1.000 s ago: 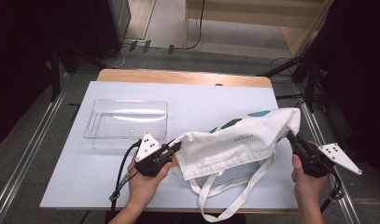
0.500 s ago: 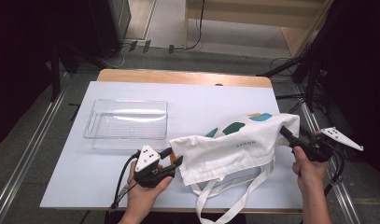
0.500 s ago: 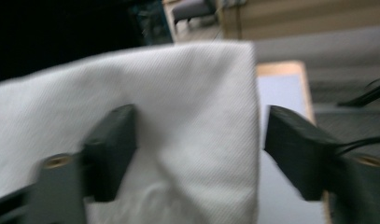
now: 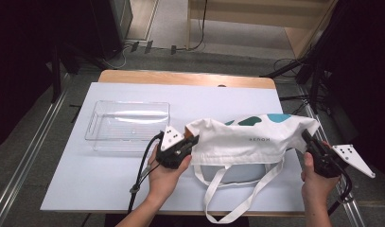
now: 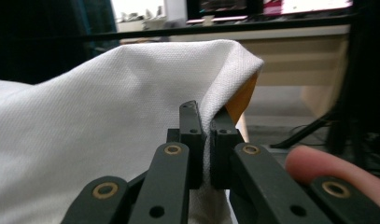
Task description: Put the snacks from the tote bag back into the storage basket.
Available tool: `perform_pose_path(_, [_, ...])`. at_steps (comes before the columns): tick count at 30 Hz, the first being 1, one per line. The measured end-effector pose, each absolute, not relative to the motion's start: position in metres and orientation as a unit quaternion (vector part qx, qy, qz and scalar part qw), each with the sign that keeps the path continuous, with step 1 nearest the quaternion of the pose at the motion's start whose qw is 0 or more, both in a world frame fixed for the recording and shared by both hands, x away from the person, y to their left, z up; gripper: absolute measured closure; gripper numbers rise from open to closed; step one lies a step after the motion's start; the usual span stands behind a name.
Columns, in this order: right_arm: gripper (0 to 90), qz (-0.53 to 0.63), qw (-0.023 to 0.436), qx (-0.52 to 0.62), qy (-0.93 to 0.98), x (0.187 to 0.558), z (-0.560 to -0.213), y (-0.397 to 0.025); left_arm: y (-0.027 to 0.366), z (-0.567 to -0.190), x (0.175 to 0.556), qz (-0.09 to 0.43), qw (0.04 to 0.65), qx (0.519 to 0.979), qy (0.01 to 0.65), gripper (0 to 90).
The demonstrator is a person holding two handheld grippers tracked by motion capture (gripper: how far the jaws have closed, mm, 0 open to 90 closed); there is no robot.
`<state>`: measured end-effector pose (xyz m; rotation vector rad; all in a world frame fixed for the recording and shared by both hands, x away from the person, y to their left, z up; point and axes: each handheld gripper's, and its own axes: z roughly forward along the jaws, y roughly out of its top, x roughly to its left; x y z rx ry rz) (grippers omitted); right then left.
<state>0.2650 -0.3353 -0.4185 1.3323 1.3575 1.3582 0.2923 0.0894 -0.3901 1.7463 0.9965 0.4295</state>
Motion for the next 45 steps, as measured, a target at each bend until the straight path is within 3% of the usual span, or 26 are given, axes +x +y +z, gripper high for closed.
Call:
perform_pose_path(3, [87.9, 0.523, 0.387, 0.54, 0.534, 0.262, -0.428, -0.334, 0.083, -0.393, 0.304, 0.199, 0.502, 0.721, 0.434, 85.2])
perform_pose_path(11, [87.5, 0.508, 0.366, 0.556, 0.548, 0.273, -0.441, -0.325, 0.098, -0.404, 0.275, 0.204, 0.499, 0.717, 0.442, 34.4])
perform_pose_path(15, [84.6, 0.505, 0.359, 0.557, 0.554, 0.275, -0.441, -0.325, 0.105, -0.418, 0.244, 0.208, 0.495, 0.719, 0.441, 27.6])
perform_pose_path(17, [83.9, 0.504, 0.354, 0.559, 0.555, 0.275, -0.442, -0.325, 0.104, -0.423, 0.237, 0.199, 0.497, 0.721, 0.439, 27.9])
perform_pose_path(22, [82.2, 0.5, 0.35, 0.564, 0.556, 0.276, -0.44, -0.323, 0.071, -0.442, 0.221, 0.13, 0.49, 0.776, 0.375, 36.0])
perform_pose_path(28, [82.0, 0.497, 0.353, 0.562, 0.56, 0.277, -0.442, -0.32, 0.031, -0.459, 0.237, 0.091, 0.429, 0.825, 0.355, 42.3])
perform_pose_path(29, [82.1, 0.497, 0.35, 0.562, 0.561, 0.277, -0.442, -0.32, 0.028, -0.462, 0.24, 0.099, 0.422, 0.827, 0.358, 47.1])
perform_pose_path(31, [81.3, 0.492, 0.356, 0.557, 0.566, 0.277, -0.442, -0.32, 0.027, -0.464, 0.247, 0.087, 0.418, 0.829, 0.362, 69.4])
perform_pose_path(32, [79.7, 0.49, 0.358, 0.555, 0.568, 0.276, -0.442, -0.32, 0.027, -0.465, 0.249, 0.083, 0.42, 0.828, 0.362, 72.9])
perform_pose_path(33, [72.0, 0.488, 0.355, 0.551, 0.576, 0.275, -0.441, -0.321, 0.029, -0.462, 0.252, 0.094, 0.43, 0.822, 0.362, 84.6])
perform_pose_path(35, [68.3, 0.487, 0.354, 0.55, 0.579, 0.274, -0.441, -0.322, 0.03, -0.46, 0.253, 0.1, 0.436, 0.817, 0.364, 85.0])
perform_pose_path(39, [48.5, 0.489, 0.347, 0.557, 0.574, 0.266, -0.438, -0.328, 0.036, -0.452, 0.263, 0.112, 0.451, 0.8, 0.38, 85.7])
perform_pose_path(45, [35.2, 0.484, 0.366, 0.557, 0.567, 0.246, -0.432, -0.329, 0.041, -0.444, 0.271, 0.116, 0.463, 0.789, 0.386, 85.8])
